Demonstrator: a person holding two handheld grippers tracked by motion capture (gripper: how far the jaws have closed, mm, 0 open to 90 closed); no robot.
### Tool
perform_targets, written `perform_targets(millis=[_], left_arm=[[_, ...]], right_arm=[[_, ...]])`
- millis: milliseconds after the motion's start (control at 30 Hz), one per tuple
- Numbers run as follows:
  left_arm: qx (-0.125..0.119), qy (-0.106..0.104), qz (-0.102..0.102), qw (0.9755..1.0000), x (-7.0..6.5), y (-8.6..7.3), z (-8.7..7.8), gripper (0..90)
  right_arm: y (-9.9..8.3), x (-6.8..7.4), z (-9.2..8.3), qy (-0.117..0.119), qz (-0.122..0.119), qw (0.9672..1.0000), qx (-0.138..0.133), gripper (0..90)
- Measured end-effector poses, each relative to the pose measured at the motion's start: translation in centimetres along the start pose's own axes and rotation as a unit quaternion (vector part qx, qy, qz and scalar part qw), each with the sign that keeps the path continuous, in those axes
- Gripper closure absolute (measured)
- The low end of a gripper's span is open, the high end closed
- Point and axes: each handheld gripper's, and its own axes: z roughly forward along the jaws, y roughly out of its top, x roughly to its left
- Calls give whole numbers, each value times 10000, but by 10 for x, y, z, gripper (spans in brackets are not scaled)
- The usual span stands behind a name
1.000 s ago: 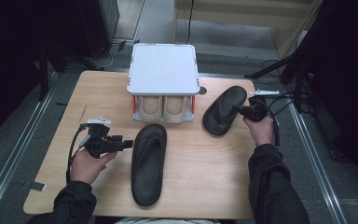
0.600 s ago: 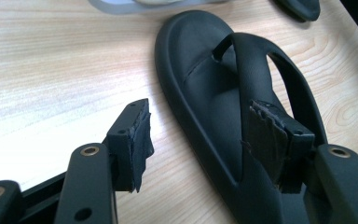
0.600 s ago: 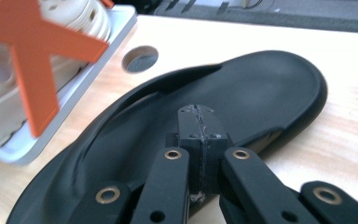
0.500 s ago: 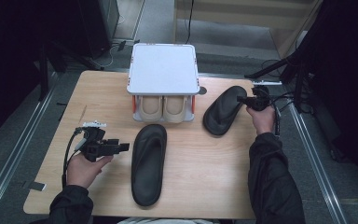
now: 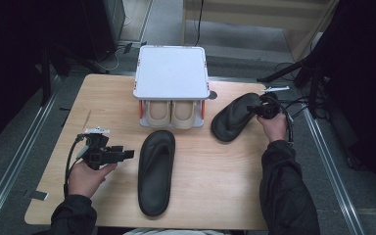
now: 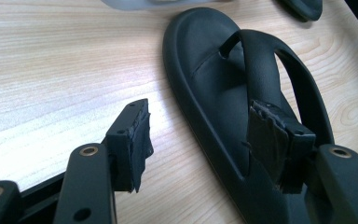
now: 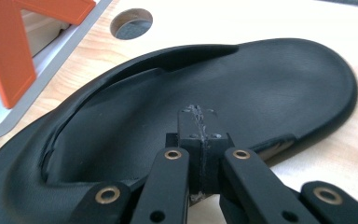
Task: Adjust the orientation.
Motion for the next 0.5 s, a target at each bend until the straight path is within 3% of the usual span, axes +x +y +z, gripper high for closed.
perform_targets(millis=[500], left_arm=[[110,-112,84,9998,7,16,7,398]], right_arm=[[-25,10,-23,37,140,9999,68,900]])
